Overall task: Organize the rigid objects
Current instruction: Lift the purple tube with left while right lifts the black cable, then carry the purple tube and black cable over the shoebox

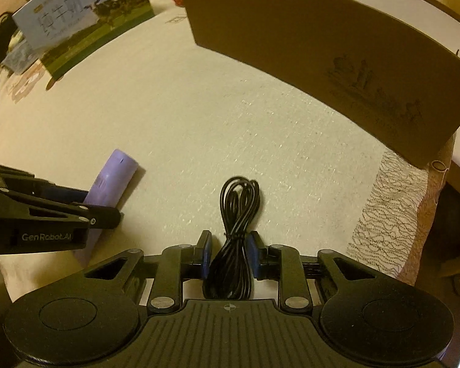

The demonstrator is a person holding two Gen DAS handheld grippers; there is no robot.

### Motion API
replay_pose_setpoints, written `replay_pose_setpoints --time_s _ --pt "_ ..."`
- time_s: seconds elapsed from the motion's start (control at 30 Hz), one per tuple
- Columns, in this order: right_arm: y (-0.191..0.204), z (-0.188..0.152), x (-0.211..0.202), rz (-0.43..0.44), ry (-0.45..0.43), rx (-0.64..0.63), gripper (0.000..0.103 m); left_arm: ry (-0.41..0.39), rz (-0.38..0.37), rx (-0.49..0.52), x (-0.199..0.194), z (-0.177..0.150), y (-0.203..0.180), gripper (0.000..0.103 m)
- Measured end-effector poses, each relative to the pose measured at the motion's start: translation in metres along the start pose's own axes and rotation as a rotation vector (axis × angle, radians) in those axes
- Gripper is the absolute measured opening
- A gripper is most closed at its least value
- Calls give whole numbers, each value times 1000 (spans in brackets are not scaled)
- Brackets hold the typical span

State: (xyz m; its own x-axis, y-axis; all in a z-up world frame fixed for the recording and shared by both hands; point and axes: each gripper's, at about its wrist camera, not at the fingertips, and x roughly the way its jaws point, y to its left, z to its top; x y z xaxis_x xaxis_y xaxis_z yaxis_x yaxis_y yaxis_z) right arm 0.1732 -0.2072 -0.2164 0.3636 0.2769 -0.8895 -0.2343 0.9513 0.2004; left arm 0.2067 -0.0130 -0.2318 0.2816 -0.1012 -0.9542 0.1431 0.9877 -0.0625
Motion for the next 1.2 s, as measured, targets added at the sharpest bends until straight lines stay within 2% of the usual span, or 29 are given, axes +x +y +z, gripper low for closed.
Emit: replay_pose_setpoints --time_s 0.07,0.43,0.6,0.77,1.2 --pt "0 4 2 2 -3 9 28 7 7 -1 3 4 -1 33" --pt "8 4 10 -32 -4 -22 27 14 38 20 5 6 -10 30" --pt "9 3 10 -38 -2 -30 22 11 48 29 6 5 -14 29" --pt "5 4 9 -30 3 -20 13 6 53 36 6 5 -17 29" --pt "-6 6 1 4 8 25 12 -8 61 47 1 3 -20 29"
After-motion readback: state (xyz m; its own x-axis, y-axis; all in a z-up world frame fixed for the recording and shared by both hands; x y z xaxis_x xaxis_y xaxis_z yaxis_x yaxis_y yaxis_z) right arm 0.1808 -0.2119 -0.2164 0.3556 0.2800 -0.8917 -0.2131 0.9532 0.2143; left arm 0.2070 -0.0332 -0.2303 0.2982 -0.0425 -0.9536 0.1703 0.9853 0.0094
